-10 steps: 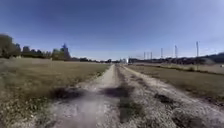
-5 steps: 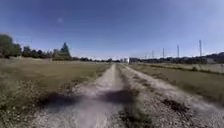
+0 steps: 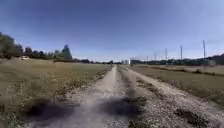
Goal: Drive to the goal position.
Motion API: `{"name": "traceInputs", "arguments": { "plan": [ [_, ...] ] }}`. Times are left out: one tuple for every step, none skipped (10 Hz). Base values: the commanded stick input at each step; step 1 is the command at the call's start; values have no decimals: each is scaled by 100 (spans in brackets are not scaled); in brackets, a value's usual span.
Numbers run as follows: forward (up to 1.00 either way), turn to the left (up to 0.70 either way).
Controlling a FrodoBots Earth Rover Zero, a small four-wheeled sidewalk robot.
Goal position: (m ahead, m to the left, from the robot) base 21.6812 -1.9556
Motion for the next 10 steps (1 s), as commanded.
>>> {"name": "traceInputs", "arguments": {
  "plan": [
    [70, -23],
    [70, -10],
    [70, 0],
    [70, 0],
    [70, 0],
    [70, 0],
    [70, 0],
    [70, 0],
    [70, 0],
    [70, 0]
  ]
}}
